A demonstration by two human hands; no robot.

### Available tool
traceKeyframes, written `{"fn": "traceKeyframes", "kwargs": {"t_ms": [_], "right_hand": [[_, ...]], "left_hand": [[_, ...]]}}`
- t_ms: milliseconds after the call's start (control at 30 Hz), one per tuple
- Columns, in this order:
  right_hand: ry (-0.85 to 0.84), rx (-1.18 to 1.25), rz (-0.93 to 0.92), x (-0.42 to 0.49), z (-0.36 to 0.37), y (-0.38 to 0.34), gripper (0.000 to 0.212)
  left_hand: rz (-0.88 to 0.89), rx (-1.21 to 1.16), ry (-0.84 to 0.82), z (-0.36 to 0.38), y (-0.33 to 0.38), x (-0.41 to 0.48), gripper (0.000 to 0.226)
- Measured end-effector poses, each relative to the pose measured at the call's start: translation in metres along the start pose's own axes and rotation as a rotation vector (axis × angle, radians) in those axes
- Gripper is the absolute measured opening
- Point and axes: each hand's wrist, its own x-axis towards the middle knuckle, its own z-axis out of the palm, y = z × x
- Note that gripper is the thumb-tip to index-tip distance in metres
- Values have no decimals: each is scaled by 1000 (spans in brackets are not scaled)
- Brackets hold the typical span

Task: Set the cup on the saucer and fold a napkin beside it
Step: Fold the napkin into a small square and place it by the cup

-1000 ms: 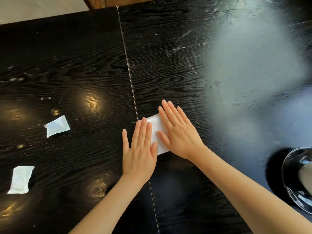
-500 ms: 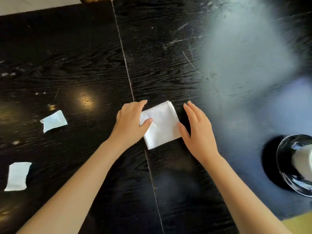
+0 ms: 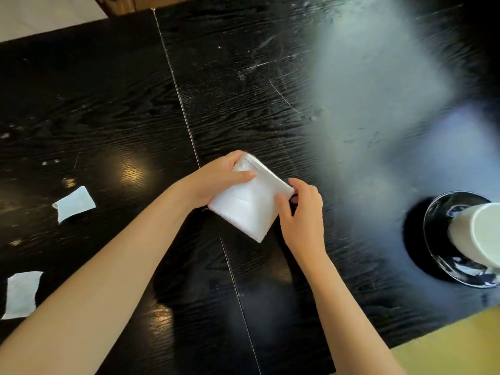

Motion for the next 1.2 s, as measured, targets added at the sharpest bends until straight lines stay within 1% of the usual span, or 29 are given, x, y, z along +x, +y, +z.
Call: {"fn": "traceKeyframes", "kwargs": {"t_ms": [67, 133, 167, 233, 267, 333, 433, 500, 567, 600, 667, 733, 867, 933, 1033, 1200], "right_hand": [[-31, 229, 227, 4, -9, -12, 27], [-78, 394, 412, 12, -14, -21, 39], [-92, 405, 448, 15, -15, -25, 45], [-83, 288, 413, 18, -20, -34, 47], [-66, 209, 383, 18, -22, -37, 46], [-37, 101, 316, 19, -29, -39, 44], [-4, 43, 245, 21, -32, -35, 46], [15, 32, 246, 19, -30, -30, 45], [32, 39, 271, 15, -28, -26, 45], [39, 40, 289, 12, -27, -24, 45], [53, 28, 327, 3, -26, -21, 46], [85, 36, 363, -7, -27, -19, 48], [175, 72, 409, -24, -41, -28, 54], [193, 82, 428, -31, -55, -36, 51], [233, 77, 439, -48, -76, -41, 47], [292, 58, 499, -83, -104, -37, 49]], "left_hand": [[75, -180, -12, 10, 3, -7, 39], [114, -354, 40, 26, 7, -12, 32], [124, -393, 109, 34, 8, -14, 24], [123, -326, 311, 47, 11, -14, 9], [121, -263, 404, 52, 10, -13, 6], [142, -185, 515, 60, 13, -14, 6], [152, -66, 638, 70, 20, -15, 14], [58, -17, 702, 78, 19, -14, 26], [-92, 33, 698, 88, 14, -13, 42], [-140, 97, 687, 93, 10, -14, 48], [-165, 213, 694, 100, 2, -17, 52], [-135, 283, 703, 104, 1, -22, 48], [-6, 340, 682, 113, 14, -36, 45], [21, 376, 658, 120, 25, -45, 45], [43, 414, 600, 133, 36, -59, 45], [84, 444, 492, 161, 41, -83, 45]]}}
